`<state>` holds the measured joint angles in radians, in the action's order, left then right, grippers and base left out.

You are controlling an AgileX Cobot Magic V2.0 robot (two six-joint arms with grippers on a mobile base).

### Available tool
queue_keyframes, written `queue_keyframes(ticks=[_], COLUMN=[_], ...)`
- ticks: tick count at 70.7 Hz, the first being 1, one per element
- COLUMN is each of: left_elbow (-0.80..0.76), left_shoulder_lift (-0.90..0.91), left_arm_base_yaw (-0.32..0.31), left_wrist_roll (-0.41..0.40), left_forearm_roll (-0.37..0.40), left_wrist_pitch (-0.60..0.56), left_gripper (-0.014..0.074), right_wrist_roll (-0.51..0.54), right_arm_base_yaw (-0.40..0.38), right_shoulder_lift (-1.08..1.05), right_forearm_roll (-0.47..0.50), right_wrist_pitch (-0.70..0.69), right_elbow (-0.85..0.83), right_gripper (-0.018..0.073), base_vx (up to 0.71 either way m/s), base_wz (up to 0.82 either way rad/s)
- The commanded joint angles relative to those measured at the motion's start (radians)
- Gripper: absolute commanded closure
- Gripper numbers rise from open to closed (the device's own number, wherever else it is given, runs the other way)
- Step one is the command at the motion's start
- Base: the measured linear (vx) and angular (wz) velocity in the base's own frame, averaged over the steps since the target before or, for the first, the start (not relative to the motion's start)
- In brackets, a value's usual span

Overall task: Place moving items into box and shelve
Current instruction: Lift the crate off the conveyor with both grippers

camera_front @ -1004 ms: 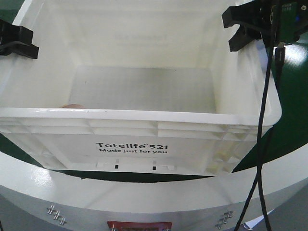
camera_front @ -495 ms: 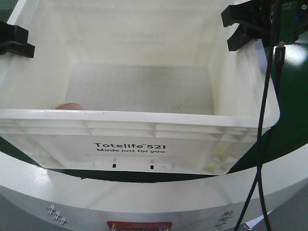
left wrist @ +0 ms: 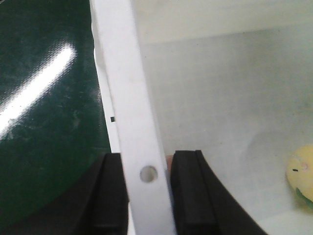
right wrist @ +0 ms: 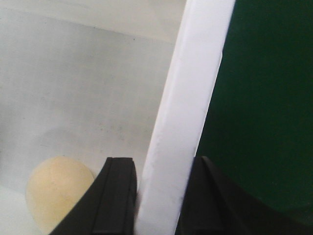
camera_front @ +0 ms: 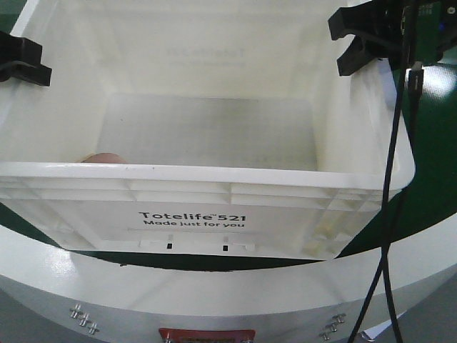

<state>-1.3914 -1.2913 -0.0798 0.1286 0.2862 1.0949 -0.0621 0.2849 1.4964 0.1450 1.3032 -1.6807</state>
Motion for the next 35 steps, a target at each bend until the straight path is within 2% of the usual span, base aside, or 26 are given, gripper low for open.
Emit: queue_keyframes(ticks=[1, 35], left_elbow=[-0.035, -0.035], left_shoulder_lift=[0.045, 0.045], left_arm_base_yaw=[-0.006, -0.006], left_wrist_roll=[0.025, 0.025], left_forearm_roll=[0.042, 0.042], left_wrist_pitch=[-0.099, -0.099], left_gripper=[0.0617, 0.0617], right_wrist_roll=[0.033, 0.033], right_arm_base_yaw=[0.000, 0.000], right_shoulder_lift=[-0.058, -0.058], right_forearm_roll=[0.025, 0.025], right_wrist_pitch=[-0.052, -0.054], right_elbow=[-0.040, -0.040], right_gripper=[0.0571, 0.0571], base_vx=[0.00, 0.00], base_wz=[0.00, 0.00])
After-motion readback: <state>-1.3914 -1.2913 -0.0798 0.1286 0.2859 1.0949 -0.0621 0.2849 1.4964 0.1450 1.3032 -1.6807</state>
